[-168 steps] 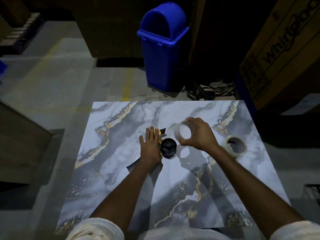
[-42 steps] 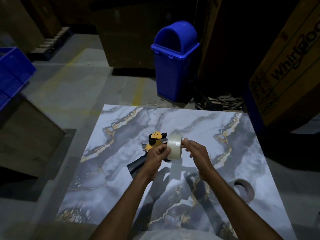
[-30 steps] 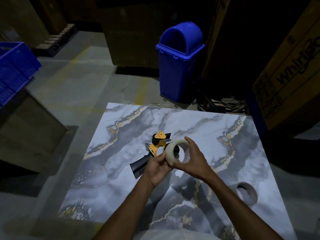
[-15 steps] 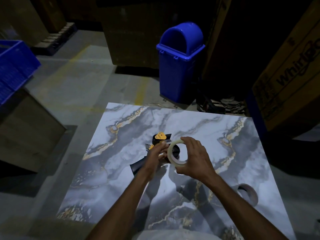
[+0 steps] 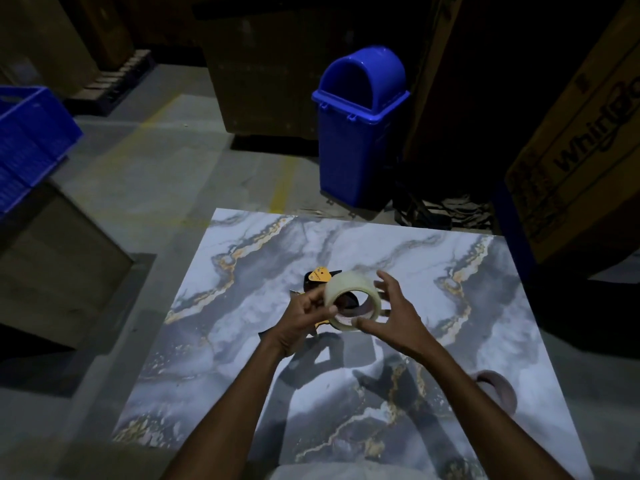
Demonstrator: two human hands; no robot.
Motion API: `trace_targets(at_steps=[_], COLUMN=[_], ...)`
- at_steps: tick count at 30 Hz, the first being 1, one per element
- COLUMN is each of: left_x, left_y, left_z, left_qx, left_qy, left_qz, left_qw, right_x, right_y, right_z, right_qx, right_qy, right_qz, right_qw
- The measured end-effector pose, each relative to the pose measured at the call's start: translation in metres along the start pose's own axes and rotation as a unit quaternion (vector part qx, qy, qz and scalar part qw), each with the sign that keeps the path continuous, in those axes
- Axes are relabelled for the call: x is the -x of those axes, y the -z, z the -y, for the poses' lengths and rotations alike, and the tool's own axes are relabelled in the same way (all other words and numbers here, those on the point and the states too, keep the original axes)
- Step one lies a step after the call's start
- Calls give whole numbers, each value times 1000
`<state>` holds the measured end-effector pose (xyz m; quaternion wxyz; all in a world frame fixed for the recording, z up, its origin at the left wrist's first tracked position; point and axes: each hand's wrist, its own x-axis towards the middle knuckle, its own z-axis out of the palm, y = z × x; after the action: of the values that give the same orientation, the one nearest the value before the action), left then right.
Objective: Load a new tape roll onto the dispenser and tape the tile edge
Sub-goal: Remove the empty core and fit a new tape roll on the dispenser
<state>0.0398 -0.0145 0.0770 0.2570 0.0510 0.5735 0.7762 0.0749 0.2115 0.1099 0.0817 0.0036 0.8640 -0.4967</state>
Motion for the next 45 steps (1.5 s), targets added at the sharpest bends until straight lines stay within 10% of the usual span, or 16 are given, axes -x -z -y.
trace_targets(at_steps=[7,30,45], left_x=[8,-5,-24], left_y=[-7,-23,-10], left_z=[-7,-38,-6], left_qx=[78,-272,-56], left_qy=[6,-89,21], left_qz=[36,-70,-138], left_qw=[996,956,989], right_x=[3,-23,-26], right_y=[-2,-2,4], right_z=[10,24,12], right_qx=[-145,-226,-202], right_qy=[-1,-153,-154], right_qz=[-36,55,61], right_qw=[989,961,965])
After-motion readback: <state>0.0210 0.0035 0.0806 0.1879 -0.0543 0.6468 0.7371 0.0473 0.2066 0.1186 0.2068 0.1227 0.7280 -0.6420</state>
